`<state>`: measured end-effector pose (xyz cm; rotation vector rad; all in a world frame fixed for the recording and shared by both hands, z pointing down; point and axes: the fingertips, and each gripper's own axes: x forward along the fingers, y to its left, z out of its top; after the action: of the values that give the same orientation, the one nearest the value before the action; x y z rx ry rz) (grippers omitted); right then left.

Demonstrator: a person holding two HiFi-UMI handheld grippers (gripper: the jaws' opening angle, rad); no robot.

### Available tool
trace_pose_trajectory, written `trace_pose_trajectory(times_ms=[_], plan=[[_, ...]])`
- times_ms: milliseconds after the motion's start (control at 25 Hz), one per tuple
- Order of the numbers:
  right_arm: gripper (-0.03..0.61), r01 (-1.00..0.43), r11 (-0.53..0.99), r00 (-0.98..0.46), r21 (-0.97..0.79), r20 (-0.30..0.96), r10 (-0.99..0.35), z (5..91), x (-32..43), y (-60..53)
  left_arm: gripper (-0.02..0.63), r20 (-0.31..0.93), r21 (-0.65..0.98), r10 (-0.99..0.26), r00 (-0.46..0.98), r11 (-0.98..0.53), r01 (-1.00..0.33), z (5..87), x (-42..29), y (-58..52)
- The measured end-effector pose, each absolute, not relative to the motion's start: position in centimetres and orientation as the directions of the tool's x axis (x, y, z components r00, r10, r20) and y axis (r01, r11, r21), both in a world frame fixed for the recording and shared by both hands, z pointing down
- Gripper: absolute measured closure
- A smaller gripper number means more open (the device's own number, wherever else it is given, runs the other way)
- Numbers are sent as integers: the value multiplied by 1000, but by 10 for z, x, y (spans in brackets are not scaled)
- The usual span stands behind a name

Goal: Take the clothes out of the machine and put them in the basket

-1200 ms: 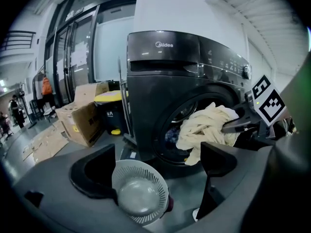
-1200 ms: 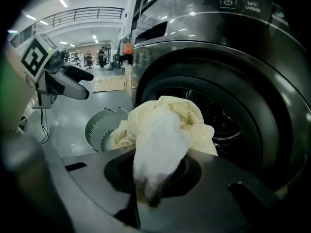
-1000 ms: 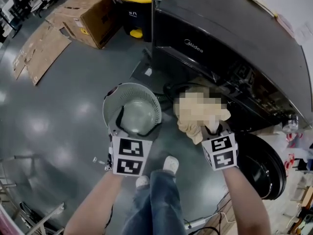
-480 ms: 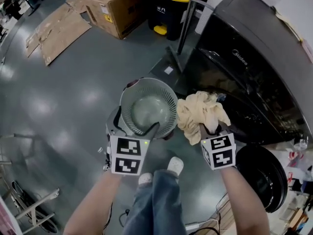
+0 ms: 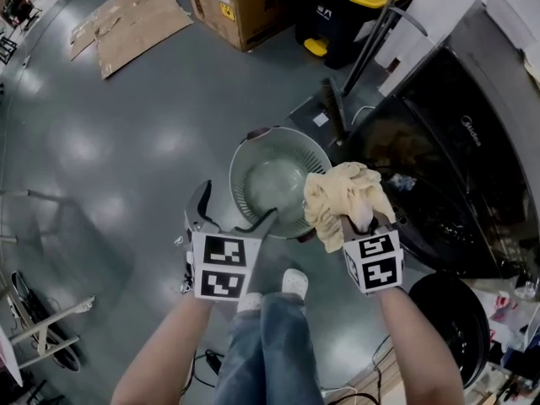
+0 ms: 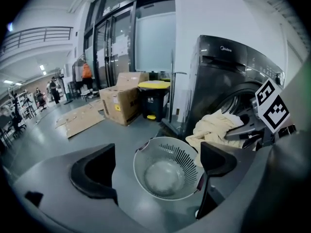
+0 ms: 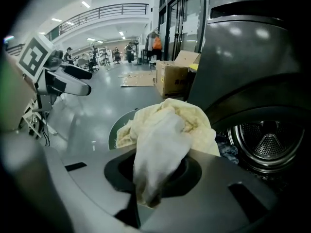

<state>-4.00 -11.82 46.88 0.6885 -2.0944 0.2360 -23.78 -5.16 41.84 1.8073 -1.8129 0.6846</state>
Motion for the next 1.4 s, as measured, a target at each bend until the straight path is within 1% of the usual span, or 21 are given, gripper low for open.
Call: trace_pose_trajectory(times_ms=[160,560,760,960,1160,1400], plan=[[520,-530,845,-461,66,814,-353,479,-52,-123,64,664,-11,-747,-36,38,-999,426,-247,-47],[520,-415,910,-493,20,835,-243,508,-99,-125,64,694,2,-714,-91,128,-992,451,-273,-44],[520,-406,914,-502,-18,840,-206,525,-123,-132,64,706,9,-701,-104,156,-988,467,-285,-48],[520,-362,931,-519,-46,839,-161,541,-152,-134,64,716,17,-689,-113,179,-984,481,-299,-54],[518,-357,930,-524,-87,843,-122,564,-176,-134,64,727,17,-678,-113,181,-983,496,-309,-58],[517,-390,911,-496,-135,864,-84,608,-185,-133,64,738,22,-666,-112,189,-982,522,-315,-58]])
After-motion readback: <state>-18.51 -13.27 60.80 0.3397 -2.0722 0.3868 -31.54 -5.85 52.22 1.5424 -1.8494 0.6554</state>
